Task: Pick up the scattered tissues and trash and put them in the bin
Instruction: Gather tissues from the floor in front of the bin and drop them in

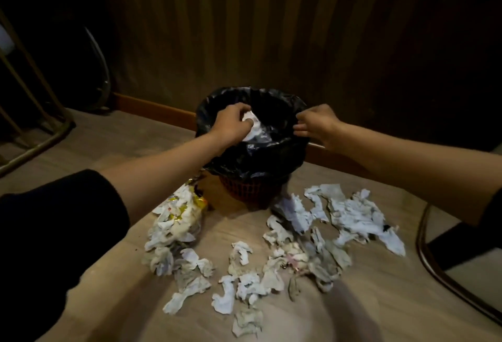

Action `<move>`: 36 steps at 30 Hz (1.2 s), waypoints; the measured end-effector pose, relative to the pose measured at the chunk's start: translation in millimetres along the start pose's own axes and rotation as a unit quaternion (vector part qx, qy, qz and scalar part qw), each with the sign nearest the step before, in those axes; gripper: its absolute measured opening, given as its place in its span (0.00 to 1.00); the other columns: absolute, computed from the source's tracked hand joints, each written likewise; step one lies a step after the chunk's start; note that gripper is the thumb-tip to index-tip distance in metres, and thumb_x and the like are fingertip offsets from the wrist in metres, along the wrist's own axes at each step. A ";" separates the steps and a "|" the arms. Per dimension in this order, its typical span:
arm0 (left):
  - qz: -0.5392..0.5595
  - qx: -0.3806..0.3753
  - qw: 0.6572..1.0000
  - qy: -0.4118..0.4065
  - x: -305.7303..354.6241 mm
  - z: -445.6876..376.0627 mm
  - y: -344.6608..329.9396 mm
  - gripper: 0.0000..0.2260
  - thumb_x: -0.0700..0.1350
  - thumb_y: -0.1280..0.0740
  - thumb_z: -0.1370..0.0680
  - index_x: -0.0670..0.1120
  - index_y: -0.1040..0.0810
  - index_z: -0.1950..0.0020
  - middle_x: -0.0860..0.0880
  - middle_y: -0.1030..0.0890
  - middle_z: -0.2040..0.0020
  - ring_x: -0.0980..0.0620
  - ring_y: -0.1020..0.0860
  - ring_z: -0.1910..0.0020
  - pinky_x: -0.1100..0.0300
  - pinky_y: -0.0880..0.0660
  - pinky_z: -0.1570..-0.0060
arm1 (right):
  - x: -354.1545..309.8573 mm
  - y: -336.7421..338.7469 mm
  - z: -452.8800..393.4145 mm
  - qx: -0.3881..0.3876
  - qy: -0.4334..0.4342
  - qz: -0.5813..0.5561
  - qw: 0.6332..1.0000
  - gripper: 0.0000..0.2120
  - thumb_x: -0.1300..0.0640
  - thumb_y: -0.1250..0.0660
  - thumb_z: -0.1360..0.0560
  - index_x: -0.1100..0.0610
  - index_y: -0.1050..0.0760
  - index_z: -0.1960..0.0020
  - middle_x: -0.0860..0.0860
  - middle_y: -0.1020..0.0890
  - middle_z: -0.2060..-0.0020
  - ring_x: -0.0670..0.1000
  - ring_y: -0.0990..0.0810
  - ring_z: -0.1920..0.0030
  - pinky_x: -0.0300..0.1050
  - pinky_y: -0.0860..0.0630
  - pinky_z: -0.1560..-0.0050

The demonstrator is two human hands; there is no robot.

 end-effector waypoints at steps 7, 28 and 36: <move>-0.140 -0.039 0.934 -0.327 7.8 77.5 -48.0 0.08 0.44 0.37 0.24 0.47 0.24 0.46 0.50 0.22 0.51 0.52 0.22 0.52 0.56 0.24 0.52 | 86.9 43.9 38.3 -0.015 0.022 0.189 0.982 0.05 0.62 0.34 0.21 0.63 0.22 0.48 0.59 0.17 0.56 0.52 0.16 0.59 0.46 0.17 0.59; -0.334 -0.400 0.847 -0.103 -117.6 116.4 -218.3 0.47 0.63 0.27 0.32 0.58 0.51 0.22 0.46 0.53 0.20 0.37 0.37 0.26 0.45 0.27 0.36 | 262.5 -10.0 -52.7 -0.331 0.166 0.648 0.666 0.16 0.59 0.29 0.28 0.54 0.25 0.41 0.52 0.25 0.50 0.54 0.25 0.52 0.44 0.29 0.56; -0.350 -0.401 0.839 -0.113 -119.1 104.3 -251.9 0.30 0.50 0.29 0.27 0.50 0.38 0.29 0.39 0.34 0.34 0.35 0.24 0.44 0.49 0.25 0.49 | 223.6 79.7 -88.8 -0.129 0.161 0.528 0.824 0.15 0.53 0.31 0.28 0.53 0.25 0.42 0.56 0.25 0.49 0.57 0.22 0.53 0.49 0.23 0.50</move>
Point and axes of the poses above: each hand's wrist, its own z-axis away from the middle knuckle, its own y-axis out of the back of the hand, x = y × z, the point moved 3 cm from there along -z, towards the middle knuckle
